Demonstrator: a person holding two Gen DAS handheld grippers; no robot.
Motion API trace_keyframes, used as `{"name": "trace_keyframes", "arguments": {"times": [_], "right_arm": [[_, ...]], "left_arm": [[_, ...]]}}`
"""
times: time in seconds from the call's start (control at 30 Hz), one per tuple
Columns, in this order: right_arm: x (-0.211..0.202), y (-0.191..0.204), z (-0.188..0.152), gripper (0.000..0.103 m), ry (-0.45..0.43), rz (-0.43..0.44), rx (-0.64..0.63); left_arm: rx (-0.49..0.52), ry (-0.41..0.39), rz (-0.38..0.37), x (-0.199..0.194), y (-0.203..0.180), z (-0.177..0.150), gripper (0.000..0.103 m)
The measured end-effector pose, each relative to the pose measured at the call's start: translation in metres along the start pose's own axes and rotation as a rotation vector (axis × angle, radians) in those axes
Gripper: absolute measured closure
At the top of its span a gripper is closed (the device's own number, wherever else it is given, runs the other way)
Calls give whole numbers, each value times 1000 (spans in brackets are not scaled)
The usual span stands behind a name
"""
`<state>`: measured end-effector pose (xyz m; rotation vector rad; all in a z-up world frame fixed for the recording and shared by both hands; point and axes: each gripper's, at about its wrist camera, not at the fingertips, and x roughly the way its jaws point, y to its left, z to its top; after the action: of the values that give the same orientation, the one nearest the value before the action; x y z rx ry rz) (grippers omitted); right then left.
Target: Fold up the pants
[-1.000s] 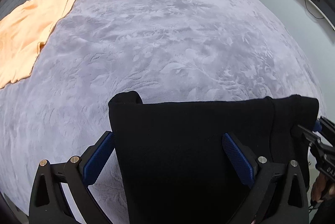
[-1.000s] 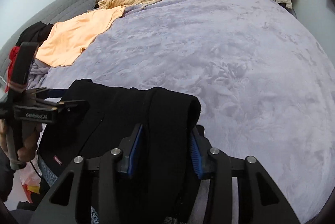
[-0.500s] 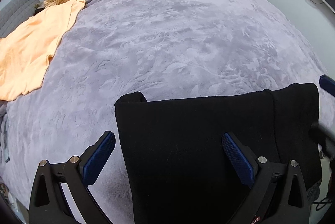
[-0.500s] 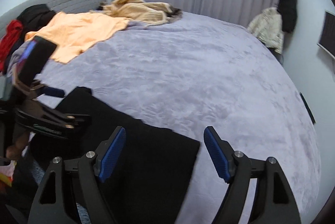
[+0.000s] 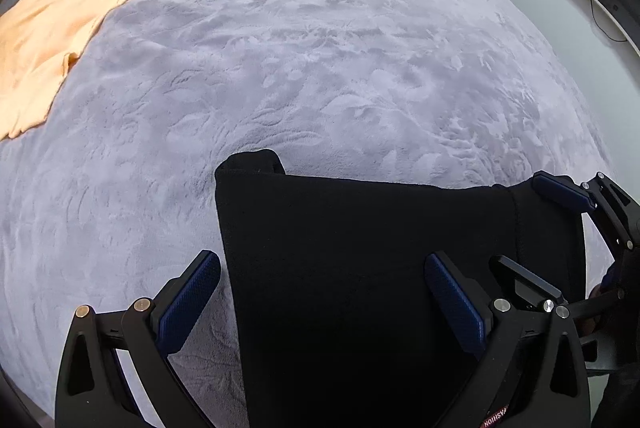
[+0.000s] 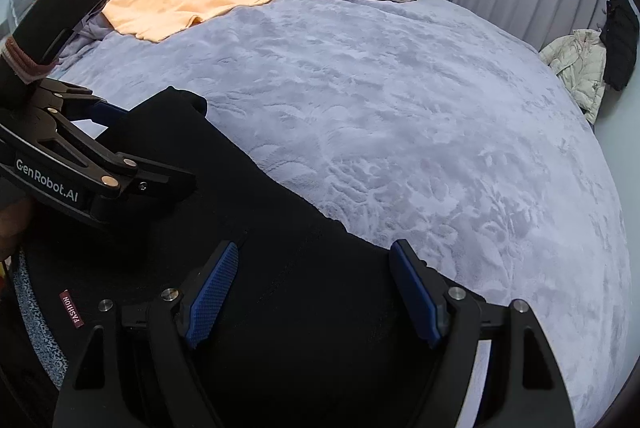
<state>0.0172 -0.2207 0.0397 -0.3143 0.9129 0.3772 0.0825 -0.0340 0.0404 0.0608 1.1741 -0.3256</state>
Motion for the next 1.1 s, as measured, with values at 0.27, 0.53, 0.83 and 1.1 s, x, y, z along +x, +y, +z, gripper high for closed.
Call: {"name": "trace_keyframes", "arguments": {"times": [0.27, 0.53, 0.83, 1.1], "right_arm": [[-20, 8, 12, 21, 15, -12, -21], [-28, 68, 14, 20, 38, 44, -226], [-59, 28, -52, 16, 23, 28, -144], [-105, 74, -63, 15, -87, 41, -225]], "left_arm": [[67, -94, -23, -52, 15, -10, 1], [221, -47, 20, -39, 3, -35, 1], [163, -50, -95, -65, 29, -83, 1], [207, -33, -128, -65, 4, -105, 1]]}}
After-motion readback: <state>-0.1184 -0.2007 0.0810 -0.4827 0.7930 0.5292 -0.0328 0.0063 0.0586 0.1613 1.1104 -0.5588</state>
